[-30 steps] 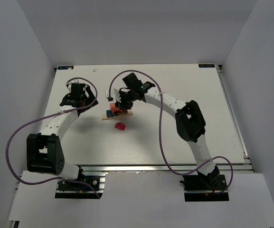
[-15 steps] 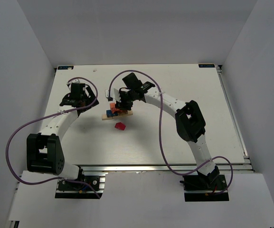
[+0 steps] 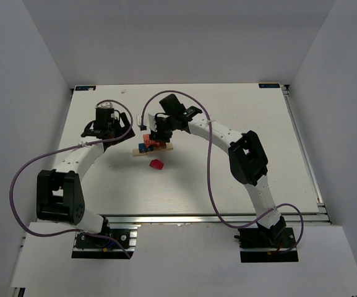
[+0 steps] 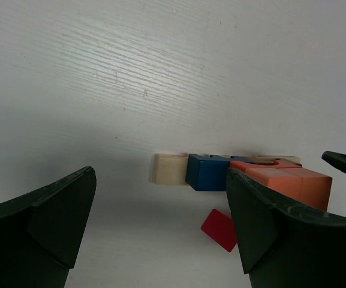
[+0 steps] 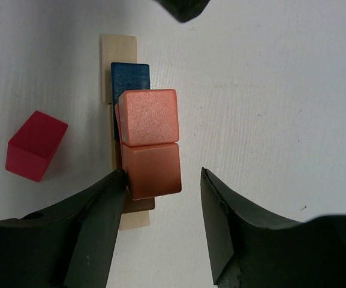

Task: Build the wood block tower

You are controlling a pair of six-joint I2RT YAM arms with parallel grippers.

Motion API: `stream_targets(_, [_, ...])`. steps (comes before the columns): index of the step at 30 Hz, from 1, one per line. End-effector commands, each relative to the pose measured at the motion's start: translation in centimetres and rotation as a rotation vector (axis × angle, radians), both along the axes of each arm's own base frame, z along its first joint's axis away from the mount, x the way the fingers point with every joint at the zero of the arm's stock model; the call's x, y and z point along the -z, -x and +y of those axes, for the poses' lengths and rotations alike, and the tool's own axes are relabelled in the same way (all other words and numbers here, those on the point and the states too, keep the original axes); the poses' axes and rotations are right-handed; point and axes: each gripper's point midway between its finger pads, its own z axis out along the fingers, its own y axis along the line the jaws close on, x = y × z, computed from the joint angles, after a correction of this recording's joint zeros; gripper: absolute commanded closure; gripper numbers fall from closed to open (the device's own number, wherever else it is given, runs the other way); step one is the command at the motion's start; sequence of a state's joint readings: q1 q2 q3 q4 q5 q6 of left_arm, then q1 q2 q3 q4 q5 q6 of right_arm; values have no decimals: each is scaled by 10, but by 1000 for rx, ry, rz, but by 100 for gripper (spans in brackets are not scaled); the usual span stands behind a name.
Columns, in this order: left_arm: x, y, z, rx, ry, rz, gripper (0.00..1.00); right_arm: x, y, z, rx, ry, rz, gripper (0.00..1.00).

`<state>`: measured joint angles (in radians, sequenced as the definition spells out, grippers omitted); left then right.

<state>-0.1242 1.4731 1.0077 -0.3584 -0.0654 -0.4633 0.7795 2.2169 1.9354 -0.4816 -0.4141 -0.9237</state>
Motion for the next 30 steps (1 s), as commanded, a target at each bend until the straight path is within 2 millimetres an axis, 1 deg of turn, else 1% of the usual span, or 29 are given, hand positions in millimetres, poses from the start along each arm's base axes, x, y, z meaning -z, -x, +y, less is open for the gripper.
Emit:
stream_targets(1, [-2,-4,-12,49,10,-12,2,-28,-1,7,-8,-55,-47,42])
stream_targets(4, [-1,-4,-17,65,8,-7,2,-28,2,6,-20,-55,-40,41])
stream_targets(9, [-2,-4,-26,94,-2,-10,2,-37,6,5,-32,-75,-47,38])
stream_targets(11, [-2,-3,-28,97,-3,-8,2,-41,9,5,-48,-78,-51,31])
stream_targets(12, [-2,-3,-27,97,-7,-7,2,-42,11,4,-63,-77,-56,26])
stream_targets(13, [-1,-3,-27,96,-12,-2,2,-43,13,1,-70,-71,-55,22])
stream_targets(15, [-2,-3,-26,90,-24,2,2,-53,18,1,-96,-84,-64,20])
stream_targets(16, [-1,-2,-26,90,-27,7,2,-55,22,1,-112,-89,-61,11])
stream_targets(21, [0,1,-28,97,-37,12,2,-76,30,-4,-110,-131,-77,11])
stream_targets(22, [1,2,-27,93,-40,16,2,-86,29,-7,-96,-144,-94,11])
stream_targets(23, [2,2,-26,92,-44,19,2,-94,26,-5,-80,-170,-117,11])
stream_targets(24, [2,2,-26,93,-49,21,2,-87,28,-8,-53,-169,-92,11])
stream_targets(25, [2,3,-27,94,-54,25,2,-98,29,-12,-31,-187,-111,11])
stream_targets(26, [3,3,-27,94,-56,26,2,-100,28,-15,-11,-197,-114,11])
stream_targets(27, [2,3,-27,97,-56,25,2,-108,25,-14,25,-236,-121,11])
stream_targets(28, [3,3,-29,104,-57,27,2,-105,26,-23,68,-234,-125,11])
stream_targets(29, [4,4,-31,107,-57,28,2,-107,24,-27,99,-247,-135,11])
stream_targets(30, [3,3,-32,110,-54,27,2,-100,24,-30,141,-264,-127,11])
